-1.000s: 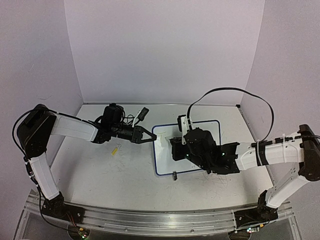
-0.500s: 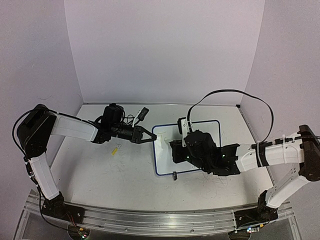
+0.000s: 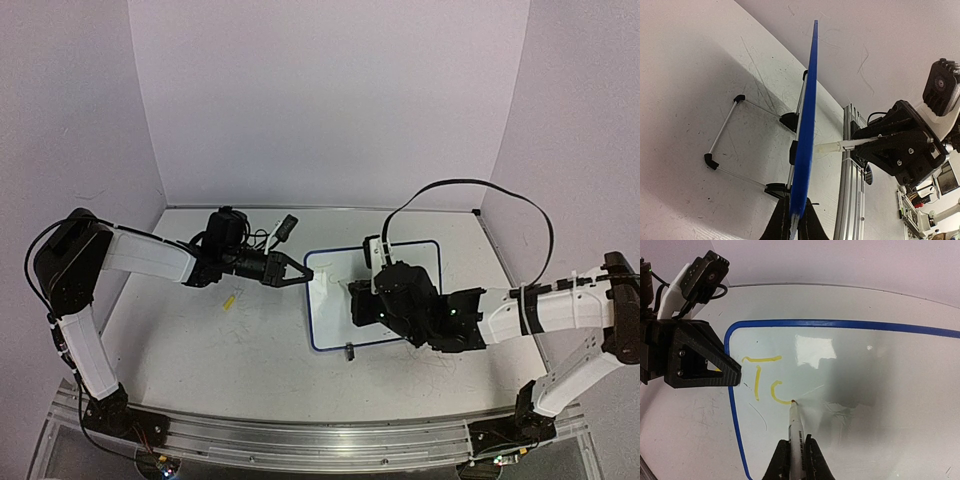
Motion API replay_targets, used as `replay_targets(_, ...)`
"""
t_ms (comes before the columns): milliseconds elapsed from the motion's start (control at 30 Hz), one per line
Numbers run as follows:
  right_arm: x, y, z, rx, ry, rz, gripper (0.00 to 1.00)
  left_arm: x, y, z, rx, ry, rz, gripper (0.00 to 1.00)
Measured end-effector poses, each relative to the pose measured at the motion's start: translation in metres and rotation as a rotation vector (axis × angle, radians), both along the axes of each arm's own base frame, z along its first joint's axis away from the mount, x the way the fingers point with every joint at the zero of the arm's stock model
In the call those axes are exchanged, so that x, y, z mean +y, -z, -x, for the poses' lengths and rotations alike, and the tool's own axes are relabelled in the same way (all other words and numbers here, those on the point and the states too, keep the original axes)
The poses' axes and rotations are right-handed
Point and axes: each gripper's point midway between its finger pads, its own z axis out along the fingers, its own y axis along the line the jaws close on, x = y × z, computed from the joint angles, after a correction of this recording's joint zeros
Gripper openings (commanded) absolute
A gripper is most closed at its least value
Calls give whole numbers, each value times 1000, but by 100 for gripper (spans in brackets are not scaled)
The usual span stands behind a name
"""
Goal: Write a sentence on the whiteboard
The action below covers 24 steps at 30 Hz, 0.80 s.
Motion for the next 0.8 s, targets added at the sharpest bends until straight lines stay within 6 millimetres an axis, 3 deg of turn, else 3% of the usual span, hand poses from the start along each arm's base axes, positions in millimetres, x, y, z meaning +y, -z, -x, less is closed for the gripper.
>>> replay_targets(800,15,-12,-9,-22,-4,-11,0,0,0,0,2,-3,-1,0)
